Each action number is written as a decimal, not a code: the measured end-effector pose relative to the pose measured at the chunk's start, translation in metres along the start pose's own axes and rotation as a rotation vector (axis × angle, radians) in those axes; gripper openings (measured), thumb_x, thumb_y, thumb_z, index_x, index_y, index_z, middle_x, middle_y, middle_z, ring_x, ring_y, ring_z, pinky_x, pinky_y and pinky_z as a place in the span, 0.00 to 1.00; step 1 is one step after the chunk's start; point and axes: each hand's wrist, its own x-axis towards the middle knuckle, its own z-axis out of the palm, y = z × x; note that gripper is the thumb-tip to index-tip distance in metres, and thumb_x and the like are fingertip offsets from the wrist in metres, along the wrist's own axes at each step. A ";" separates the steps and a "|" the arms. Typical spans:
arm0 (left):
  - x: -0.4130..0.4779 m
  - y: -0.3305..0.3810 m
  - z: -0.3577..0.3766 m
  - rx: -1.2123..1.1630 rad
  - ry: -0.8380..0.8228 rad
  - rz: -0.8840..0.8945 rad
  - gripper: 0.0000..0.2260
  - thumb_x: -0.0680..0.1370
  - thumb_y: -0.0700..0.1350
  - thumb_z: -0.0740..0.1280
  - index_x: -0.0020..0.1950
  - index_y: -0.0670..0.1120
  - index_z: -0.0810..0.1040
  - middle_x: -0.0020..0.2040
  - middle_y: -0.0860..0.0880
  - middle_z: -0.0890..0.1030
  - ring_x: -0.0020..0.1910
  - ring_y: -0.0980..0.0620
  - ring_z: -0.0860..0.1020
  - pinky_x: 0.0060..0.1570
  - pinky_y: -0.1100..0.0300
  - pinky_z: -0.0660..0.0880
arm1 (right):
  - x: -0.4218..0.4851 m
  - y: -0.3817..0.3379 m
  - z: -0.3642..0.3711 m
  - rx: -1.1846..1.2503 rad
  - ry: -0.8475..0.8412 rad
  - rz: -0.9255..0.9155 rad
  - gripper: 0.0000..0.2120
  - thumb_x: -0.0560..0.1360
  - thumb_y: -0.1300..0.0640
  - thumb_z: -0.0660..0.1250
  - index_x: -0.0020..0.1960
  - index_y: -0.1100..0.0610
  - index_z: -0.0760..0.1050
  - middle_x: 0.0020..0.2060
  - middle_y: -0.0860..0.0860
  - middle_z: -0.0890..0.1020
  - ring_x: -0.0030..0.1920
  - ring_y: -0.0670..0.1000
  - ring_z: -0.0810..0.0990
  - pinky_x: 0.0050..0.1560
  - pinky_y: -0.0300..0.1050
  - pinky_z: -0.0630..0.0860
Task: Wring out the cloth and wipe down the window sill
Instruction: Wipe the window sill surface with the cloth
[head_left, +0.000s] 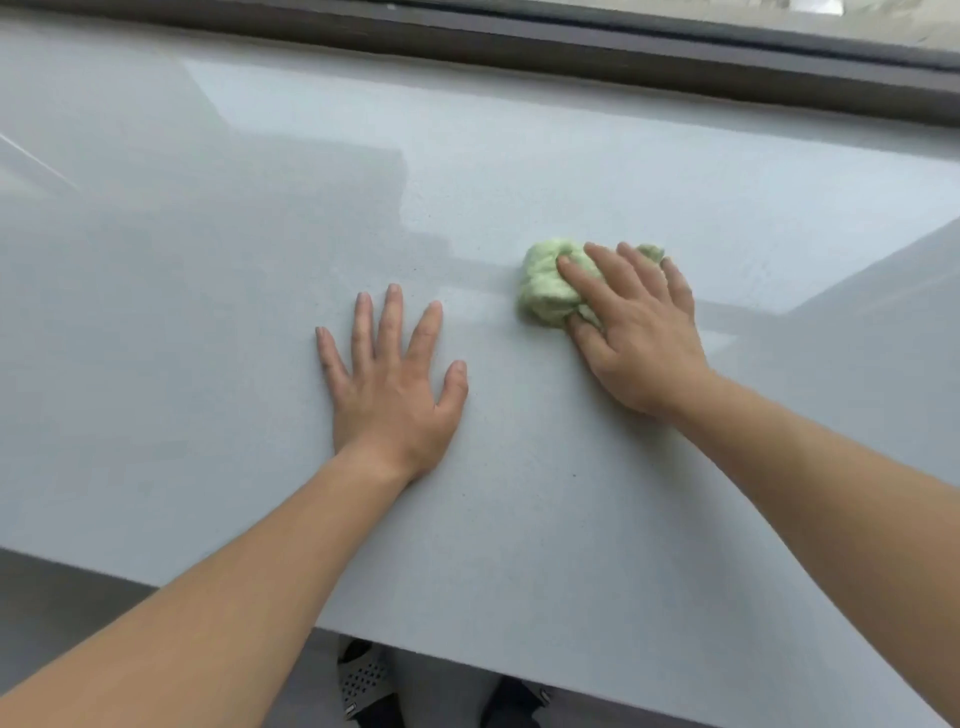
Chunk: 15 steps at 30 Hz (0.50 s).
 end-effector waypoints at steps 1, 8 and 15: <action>0.000 0.001 0.000 -0.002 -0.001 -0.005 0.30 0.77 0.64 0.43 0.79 0.59 0.48 0.82 0.51 0.42 0.79 0.48 0.36 0.74 0.35 0.37 | 0.019 0.004 -0.003 0.032 0.014 0.109 0.26 0.80 0.43 0.52 0.77 0.39 0.54 0.79 0.46 0.56 0.79 0.54 0.50 0.77 0.58 0.41; 0.009 0.006 -0.009 -0.083 -0.043 -0.018 0.31 0.76 0.63 0.48 0.77 0.55 0.56 0.81 0.47 0.46 0.79 0.48 0.38 0.72 0.33 0.34 | 0.019 -0.005 -0.005 -0.026 -0.070 -0.145 0.27 0.80 0.40 0.47 0.78 0.38 0.51 0.79 0.45 0.55 0.79 0.54 0.48 0.77 0.59 0.41; 0.073 0.057 -0.018 -0.152 -0.039 0.094 0.31 0.77 0.62 0.46 0.79 0.53 0.55 0.82 0.46 0.43 0.79 0.46 0.36 0.73 0.37 0.32 | 0.104 0.045 -0.021 0.063 0.049 0.245 0.26 0.80 0.43 0.52 0.78 0.39 0.52 0.79 0.46 0.55 0.79 0.54 0.49 0.76 0.60 0.41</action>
